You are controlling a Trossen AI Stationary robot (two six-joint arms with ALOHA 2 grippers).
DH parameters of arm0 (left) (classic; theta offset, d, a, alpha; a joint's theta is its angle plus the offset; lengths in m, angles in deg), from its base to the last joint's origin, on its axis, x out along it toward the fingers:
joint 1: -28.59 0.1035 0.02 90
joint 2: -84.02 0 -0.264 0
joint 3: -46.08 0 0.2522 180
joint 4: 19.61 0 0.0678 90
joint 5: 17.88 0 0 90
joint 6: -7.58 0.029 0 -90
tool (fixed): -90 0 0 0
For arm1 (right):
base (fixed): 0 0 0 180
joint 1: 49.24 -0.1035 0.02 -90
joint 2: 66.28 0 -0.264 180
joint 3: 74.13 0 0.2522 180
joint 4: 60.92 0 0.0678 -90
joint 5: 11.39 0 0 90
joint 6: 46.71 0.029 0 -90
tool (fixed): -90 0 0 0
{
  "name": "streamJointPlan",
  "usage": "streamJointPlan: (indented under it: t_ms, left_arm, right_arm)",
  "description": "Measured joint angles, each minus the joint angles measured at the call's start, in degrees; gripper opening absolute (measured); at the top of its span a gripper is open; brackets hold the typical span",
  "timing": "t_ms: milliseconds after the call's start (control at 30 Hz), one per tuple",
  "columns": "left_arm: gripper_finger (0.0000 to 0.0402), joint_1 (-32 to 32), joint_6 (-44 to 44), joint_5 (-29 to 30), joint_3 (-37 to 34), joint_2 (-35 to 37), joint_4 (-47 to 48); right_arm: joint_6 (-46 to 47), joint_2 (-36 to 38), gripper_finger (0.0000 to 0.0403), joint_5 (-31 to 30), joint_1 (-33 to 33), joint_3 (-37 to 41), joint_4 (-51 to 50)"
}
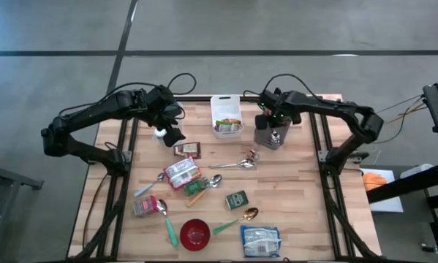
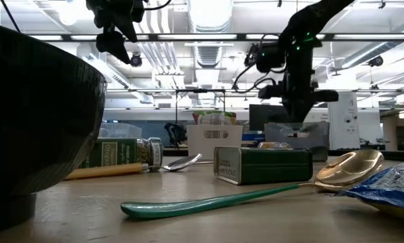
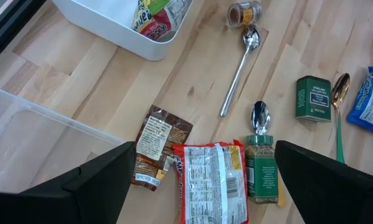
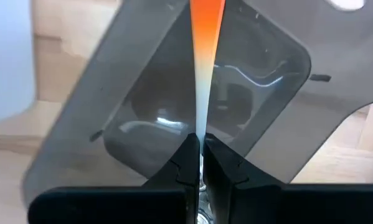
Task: Pick & Place Food Item
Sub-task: Put the orange spoon into the black bin
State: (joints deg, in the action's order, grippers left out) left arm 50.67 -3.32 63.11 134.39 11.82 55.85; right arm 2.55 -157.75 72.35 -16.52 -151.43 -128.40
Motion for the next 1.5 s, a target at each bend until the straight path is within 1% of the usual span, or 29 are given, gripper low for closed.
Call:
streamJointPlan:
  t_ms: [367, 567, 1200, 1500]
  left_arm:
    - [0.0387, 0.01, -0.65, 0.0, 0.0, 0.0, -0.06]
    - [0.0387, 0.01, -1.38, 0.0, 0.0, 0.0, -0.13]
    - [0.0387, -0.01, -2.65, 0.0, 0.0, 0.0, -0.13]
    - [0.0387, -0.01, -2.72, 0.0, 0.0, 0.0, -0.12]
  right_arm:
    - [-1.89, -4.05, 0.0008, -2.81, -0.1, 0.89, 0.59]
    - [-2.8, -5.56, 0.0008, -3.02, -0.07, 1.02, 2.1]
    - [-3.87, -6.75, 0.0008, -2.66, -0.2, 1.13, 3.09]
    - [-5.58, -6.75, 0.0013, 0.04, -0.22, 1.15, 3.05]
